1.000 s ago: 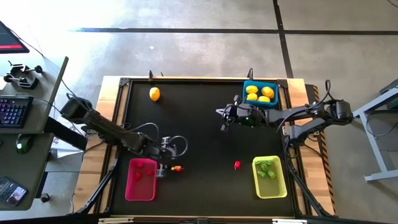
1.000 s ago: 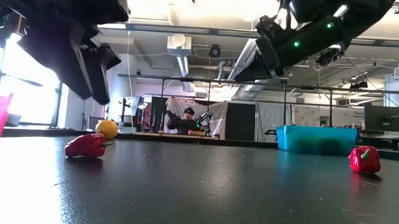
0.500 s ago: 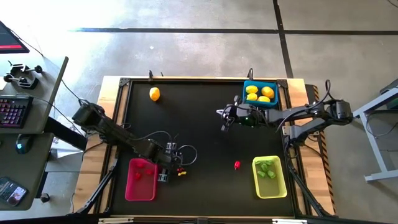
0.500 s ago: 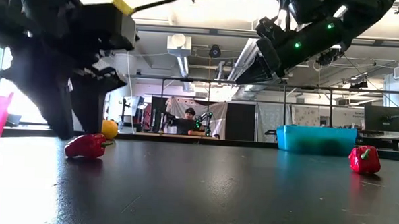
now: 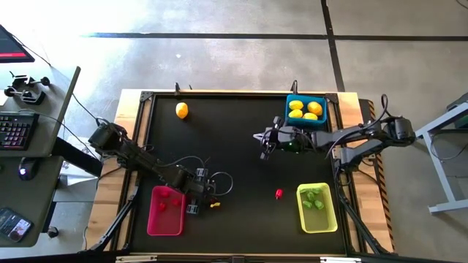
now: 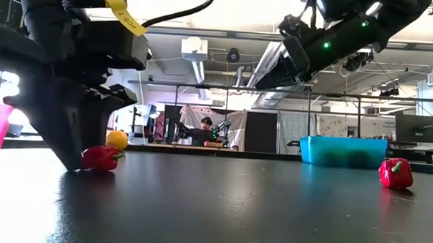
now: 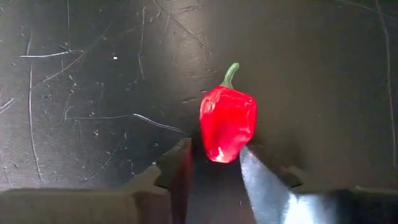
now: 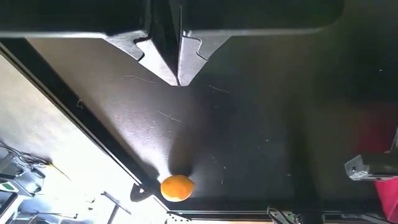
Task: Sort produce into baskets
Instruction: Put the red chili pepper into the red bin
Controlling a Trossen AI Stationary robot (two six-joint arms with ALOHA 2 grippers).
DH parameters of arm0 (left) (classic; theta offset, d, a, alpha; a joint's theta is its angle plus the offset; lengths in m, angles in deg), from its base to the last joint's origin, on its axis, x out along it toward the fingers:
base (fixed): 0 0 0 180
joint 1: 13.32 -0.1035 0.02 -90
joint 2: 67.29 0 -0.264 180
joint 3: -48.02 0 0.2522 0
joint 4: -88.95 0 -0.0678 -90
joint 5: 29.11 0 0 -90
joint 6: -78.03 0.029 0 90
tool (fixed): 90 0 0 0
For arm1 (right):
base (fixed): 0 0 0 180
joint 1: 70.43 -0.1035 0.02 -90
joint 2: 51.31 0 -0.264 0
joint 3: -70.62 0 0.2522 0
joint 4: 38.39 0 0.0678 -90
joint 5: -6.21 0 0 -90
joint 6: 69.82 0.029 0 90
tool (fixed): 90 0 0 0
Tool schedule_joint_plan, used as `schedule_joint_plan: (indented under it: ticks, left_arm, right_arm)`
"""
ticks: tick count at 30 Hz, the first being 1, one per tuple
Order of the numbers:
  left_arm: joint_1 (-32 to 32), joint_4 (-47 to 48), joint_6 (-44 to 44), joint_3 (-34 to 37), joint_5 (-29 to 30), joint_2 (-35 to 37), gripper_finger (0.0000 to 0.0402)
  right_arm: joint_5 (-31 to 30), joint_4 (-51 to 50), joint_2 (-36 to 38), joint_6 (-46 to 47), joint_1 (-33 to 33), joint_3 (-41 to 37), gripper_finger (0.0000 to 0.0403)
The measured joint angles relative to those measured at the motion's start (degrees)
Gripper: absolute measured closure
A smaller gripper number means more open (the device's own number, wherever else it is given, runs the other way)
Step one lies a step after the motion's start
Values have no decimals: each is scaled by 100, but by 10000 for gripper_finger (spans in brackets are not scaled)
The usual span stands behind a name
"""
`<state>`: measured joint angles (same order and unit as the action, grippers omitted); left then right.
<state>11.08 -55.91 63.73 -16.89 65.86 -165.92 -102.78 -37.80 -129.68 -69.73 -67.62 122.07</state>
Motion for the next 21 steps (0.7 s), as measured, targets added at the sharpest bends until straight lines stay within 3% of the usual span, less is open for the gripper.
schedule_joint_plan:
  ticks: [10,21]
  left_arm:
    - [-122,295,507,-175,-69,229,391]
    - [-208,1907,1034,-1102,-153,717,393]
  right_arm:
    - [-52,-15,0,-42,16,0,403]
    - [-55,-27,0,-162,182,0,403]
